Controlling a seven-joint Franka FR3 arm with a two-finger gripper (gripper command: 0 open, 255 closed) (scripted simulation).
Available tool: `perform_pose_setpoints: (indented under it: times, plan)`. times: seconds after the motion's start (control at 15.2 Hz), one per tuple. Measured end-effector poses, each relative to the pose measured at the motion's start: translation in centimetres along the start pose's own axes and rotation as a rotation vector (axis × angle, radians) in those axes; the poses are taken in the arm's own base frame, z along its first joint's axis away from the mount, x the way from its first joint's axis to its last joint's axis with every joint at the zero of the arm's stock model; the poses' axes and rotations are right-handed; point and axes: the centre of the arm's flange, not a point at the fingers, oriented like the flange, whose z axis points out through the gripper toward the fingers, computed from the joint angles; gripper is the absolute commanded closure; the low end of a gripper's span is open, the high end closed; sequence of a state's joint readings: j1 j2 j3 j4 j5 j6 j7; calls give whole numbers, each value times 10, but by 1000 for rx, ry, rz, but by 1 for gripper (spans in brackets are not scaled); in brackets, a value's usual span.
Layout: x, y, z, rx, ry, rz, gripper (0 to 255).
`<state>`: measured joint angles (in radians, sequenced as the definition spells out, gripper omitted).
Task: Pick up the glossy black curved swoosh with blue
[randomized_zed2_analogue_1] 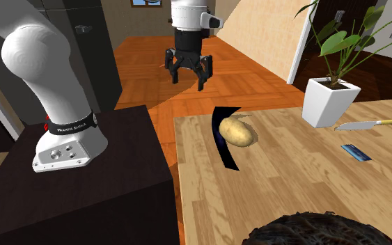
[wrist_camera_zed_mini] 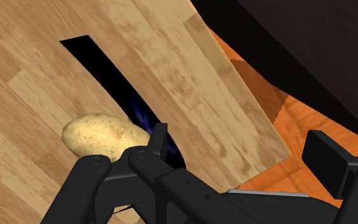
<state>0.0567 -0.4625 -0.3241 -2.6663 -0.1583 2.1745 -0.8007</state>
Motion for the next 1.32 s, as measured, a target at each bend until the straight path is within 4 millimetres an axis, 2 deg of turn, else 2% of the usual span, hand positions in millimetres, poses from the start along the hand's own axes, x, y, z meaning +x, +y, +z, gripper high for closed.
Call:
perform_pose_setpoints:
  times: [0.46, 1.12, 1.32]
  plan:
    - [12, 50, 78, -31, -33, -206, 0]
    - [45, 115, 183, -77, -81, -503, 0]
    - [48, 121, 201, -82, -87, -536, 0]
